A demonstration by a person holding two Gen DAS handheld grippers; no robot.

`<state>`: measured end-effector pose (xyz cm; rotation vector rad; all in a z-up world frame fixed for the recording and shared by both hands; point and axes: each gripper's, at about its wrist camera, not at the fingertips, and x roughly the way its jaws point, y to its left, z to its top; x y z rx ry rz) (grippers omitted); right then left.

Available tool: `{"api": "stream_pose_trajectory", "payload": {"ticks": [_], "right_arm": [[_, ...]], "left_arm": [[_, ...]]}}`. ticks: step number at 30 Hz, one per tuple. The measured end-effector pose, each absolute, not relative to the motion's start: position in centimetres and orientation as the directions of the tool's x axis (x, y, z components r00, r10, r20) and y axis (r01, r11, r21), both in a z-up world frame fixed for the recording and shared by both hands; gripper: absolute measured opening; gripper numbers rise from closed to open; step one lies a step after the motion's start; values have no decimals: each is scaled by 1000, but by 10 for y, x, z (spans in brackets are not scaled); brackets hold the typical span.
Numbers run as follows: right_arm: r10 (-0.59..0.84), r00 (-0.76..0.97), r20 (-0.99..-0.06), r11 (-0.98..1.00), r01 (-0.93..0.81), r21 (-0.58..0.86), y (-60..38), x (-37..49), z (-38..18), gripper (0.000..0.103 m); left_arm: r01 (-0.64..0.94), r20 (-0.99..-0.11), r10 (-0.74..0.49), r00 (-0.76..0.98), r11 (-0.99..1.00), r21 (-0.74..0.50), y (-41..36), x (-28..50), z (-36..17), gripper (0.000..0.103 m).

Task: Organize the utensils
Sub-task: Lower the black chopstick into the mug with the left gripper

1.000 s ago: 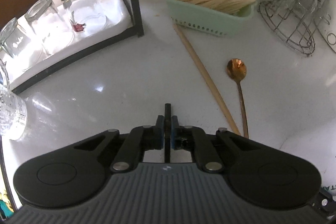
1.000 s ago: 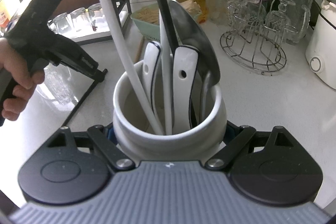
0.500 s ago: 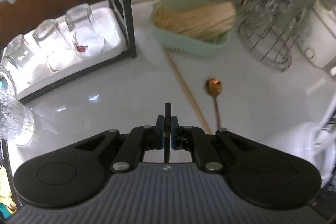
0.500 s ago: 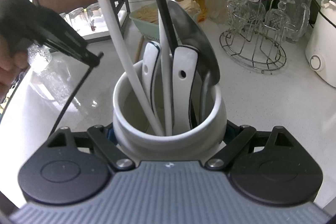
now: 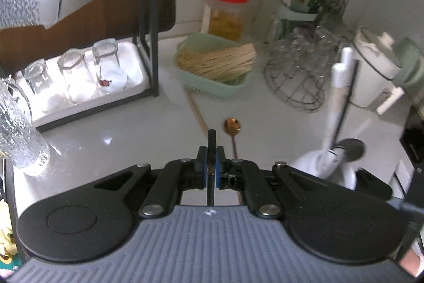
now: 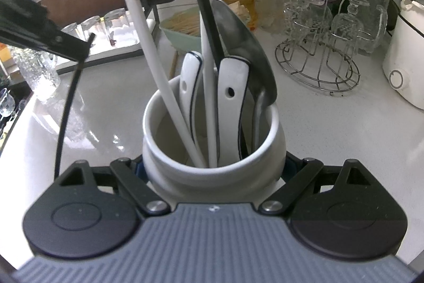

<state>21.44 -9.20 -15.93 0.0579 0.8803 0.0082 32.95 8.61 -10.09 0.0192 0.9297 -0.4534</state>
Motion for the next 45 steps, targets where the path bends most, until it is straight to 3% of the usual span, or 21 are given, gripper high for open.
{"api": "stream_pose_trajectory", "payload": {"ticks": [13, 31, 45], "right_arm": [[40, 628, -777, 999, -2, 50, -94, 220, -158, 92], [55, 632, -773, 998, -20, 55, -95, 219, -158, 92], [61, 624, -779, 998, -25, 58, -94, 221, -157, 92]], "left_arm": [[477, -675, -488, 554, 850, -224, 84, 273, -55, 6], [550, -618, -521, 589, 818, -167, 61, 255, -3, 6], [570, -528, -550, 647, 809, -143, 71, 239, 75, 6]]}}
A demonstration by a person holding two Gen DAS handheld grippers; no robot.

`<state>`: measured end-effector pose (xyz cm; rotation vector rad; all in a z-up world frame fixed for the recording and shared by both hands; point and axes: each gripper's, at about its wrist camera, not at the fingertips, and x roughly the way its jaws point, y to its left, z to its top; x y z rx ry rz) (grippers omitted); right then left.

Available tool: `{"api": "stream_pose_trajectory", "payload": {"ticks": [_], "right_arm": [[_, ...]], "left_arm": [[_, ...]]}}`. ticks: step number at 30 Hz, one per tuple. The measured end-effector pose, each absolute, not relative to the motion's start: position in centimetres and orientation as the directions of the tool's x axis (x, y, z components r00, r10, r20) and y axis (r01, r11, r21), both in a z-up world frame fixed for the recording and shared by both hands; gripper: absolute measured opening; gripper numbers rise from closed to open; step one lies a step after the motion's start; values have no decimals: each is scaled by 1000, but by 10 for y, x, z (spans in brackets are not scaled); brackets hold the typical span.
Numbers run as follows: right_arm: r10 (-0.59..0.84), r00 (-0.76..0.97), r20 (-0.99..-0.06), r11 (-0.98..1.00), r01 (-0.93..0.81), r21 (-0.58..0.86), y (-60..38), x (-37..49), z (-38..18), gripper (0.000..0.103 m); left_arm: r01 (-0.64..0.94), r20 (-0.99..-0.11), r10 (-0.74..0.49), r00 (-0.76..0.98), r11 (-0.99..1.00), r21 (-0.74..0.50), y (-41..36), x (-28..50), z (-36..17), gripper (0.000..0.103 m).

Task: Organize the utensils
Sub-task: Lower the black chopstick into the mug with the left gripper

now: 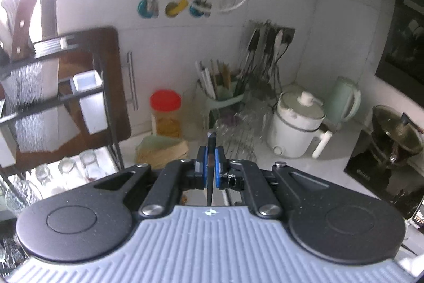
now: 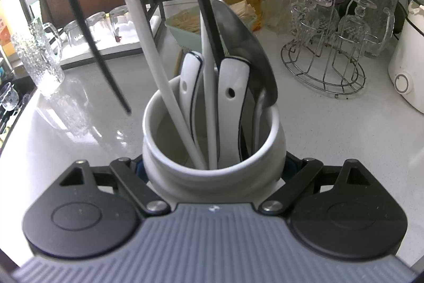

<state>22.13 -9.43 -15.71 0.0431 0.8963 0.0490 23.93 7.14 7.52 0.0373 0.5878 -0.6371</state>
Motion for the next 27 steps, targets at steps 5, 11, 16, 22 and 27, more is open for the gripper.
{"api": "stream_pose_trajectory", "payload": {"ticks": [5, 11, 16, 22, 27], "right_arm": [[61, 624, -779, 998, -24, 59, -95, 222, -157, 92], [62, 624, -779, 998, -25, 60, -95, 221, -158, 92], [66, 621, -781, 998, -30, 60, -96, 222, -158, 92], [71, 619, -782, 997, -38, 60, -96, 222, -158, 92], [72, 625, -777, 997, -36, 63, -97, 220, -159, 92]], "left_arm": [[607, -502, -582, 640, 784, -135, 61, 231, 95, 6], [654, -490, -622, 610, 745, -131, 44, 223, 105, 6], [683, -503, -636, 585, 721, -117, 27, 223, 95, 6], [672, -555, -616, 559, 729, -132, 14, 242, 67, 6], [660, -611, -591, 526, 737, -146, 7, 250, 39, 6]]}}
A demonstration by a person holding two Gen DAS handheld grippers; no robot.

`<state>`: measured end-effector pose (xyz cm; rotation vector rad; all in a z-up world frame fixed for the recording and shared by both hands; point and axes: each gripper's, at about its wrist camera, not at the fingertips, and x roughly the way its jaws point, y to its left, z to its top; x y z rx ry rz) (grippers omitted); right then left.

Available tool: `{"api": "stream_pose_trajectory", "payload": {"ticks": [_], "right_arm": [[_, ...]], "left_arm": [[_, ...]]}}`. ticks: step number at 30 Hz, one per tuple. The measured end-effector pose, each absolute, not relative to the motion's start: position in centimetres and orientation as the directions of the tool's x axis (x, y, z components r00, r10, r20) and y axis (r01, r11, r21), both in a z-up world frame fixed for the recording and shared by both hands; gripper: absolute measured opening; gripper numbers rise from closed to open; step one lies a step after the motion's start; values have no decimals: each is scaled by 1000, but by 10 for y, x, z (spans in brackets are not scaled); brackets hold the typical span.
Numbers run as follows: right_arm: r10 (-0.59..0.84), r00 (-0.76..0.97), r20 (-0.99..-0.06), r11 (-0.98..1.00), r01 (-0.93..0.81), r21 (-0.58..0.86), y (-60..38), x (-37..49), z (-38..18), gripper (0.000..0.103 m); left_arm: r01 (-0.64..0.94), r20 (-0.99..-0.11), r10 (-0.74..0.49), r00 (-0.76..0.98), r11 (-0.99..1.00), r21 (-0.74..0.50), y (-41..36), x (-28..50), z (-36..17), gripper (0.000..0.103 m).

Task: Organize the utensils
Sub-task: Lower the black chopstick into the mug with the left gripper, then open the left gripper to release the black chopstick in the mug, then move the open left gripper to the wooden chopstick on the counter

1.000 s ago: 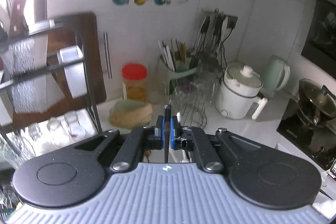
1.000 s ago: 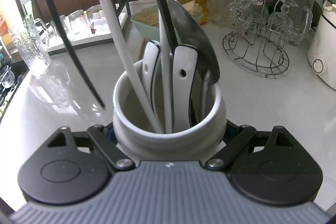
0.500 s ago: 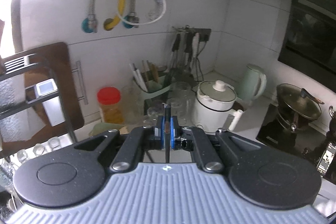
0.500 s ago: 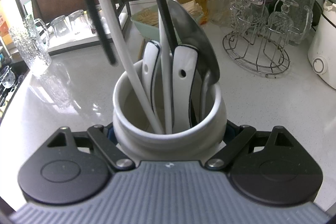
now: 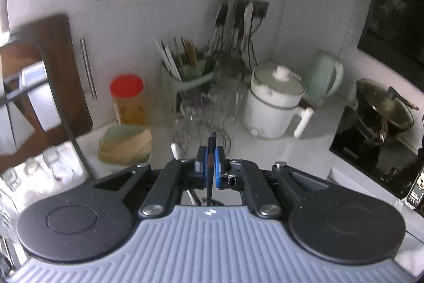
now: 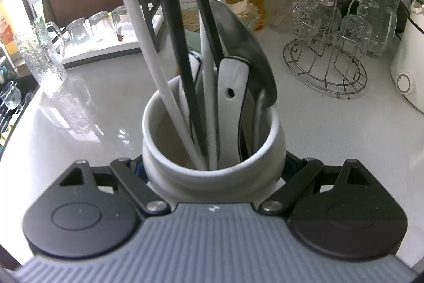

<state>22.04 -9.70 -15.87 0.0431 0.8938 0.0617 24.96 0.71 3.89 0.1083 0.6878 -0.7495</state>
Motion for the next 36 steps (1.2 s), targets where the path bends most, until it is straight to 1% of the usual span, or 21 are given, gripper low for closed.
{"api": "stream_pose_trajectory", "payload": {"ticks": [8, 15, 21, 27, 29, 30, 31, 33, 34, 36], "right_arm": [[77, 636, -768, 997, -47, 61, -97, 218, -159, 92], [85, 642, -762, 996, -61, 60, -98, 216, -159, 92], [91, 646, -758, 996, -69, 61, -97, 215, -159, 92], [97, 653, -751, 995, -77, 61, -97, 213, -159, 92], [100, 656, -748, 995, -81, 63, -97, 213, -159, 92], [102, 656, -748, 995, -83, 63, -97, 213, -159, 92], [105, 657, -746, 994, -87, 63, -98, 212, -159, 92], [109, 658, -745, 994, -93, 63, -98, 212, -159, 92], [111, 659, -744, 993, -96, 63, -99, 212, -159, 92], [117, 661, -741, 993, -104, 64, -99, 211, -160, 92]], "left_arm": [[641, -713, -545, 440, 747, -175, -7, 257, 19, 6], [589, -801, -486, 349, 779, -216, -15, 272, 1, 6], [541, -833, -447, 324, 811, -225, -15, 281, -7, 6], [524, -827, -455, 331, 817, -240, -16, 281, -5, 7], [513, -826, -444, 347, 827, -229, -17, 280, -4, 11], [506, -827, -435, 357, 834, -221, -17, 280, -3, 21], [499, -826, -429, 366, 840, -215, -16, 280, -3, 36], [496, -814, -427, 394, 845, -202, -16, 277, 0, 51], [495, -808, -423, 411, 847, -192, -15, 275, 2, 53], [495, -800, -419, 430, 850, -179, -14, 271, 5, 53]]}}
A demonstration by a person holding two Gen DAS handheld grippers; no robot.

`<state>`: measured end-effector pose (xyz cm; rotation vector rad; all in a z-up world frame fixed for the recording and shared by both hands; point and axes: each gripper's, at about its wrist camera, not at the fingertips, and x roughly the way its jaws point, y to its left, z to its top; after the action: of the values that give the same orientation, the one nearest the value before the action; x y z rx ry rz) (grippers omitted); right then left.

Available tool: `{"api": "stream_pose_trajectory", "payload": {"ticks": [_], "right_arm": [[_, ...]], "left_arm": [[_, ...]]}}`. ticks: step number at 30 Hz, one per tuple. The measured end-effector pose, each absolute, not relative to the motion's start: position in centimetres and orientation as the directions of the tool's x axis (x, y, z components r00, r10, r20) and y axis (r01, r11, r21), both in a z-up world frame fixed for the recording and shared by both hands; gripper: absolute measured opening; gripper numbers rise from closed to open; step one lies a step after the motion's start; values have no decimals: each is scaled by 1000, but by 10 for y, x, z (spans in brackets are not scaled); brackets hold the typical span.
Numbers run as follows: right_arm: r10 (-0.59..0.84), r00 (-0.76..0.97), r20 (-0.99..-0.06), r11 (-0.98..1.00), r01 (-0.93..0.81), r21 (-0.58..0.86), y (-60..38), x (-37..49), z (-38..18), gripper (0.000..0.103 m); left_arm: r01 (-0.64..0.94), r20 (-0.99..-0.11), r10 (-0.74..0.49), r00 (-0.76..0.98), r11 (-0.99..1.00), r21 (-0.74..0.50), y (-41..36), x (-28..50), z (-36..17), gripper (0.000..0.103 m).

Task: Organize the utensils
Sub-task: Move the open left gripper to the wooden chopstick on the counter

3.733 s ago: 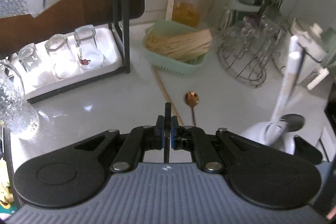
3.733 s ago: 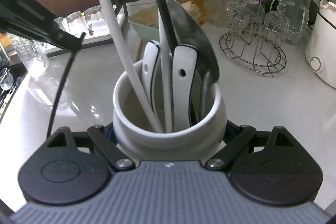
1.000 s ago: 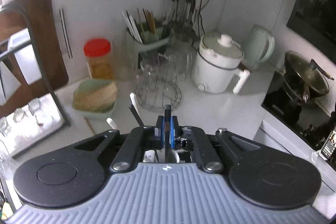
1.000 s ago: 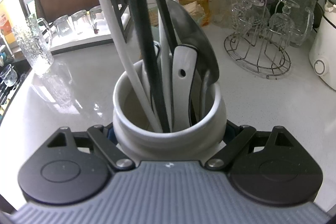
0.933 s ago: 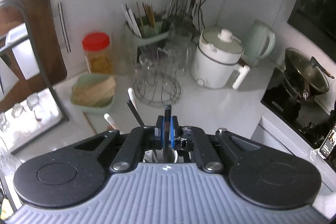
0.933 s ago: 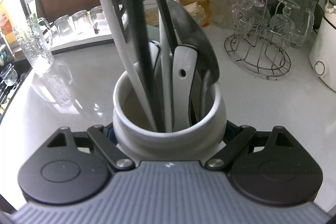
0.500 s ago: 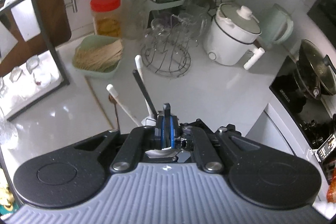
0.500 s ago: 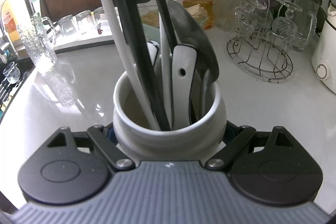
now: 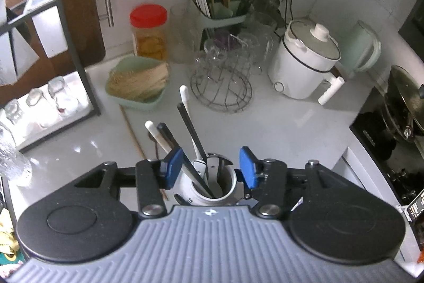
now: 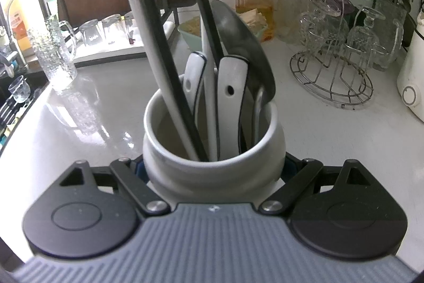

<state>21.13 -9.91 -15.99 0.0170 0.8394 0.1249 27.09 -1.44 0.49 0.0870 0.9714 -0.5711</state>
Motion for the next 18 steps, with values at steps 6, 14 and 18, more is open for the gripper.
{"api": "stream_pose_trajectory", "payload": {"ticks": [6, 14, 18], "right_arm": [[134, 657, -742, 990, -123, 69, -104, 212, -160, 92], [133, 641, -756, 990, -126, 68, -119, 218, -159, 92], [140, 639, -756, 988, -136, 68, -126, 218, -159, 92]], "left_arm": [[469, -760, -387, 522, 875, -124, -6, 258, 11, 53], [349, -684, -366, 631, 922, -171, 18, 240, 13, 53], [267, -693, -306, 653, 949, -167, 26, 238, 0, 53]]}}
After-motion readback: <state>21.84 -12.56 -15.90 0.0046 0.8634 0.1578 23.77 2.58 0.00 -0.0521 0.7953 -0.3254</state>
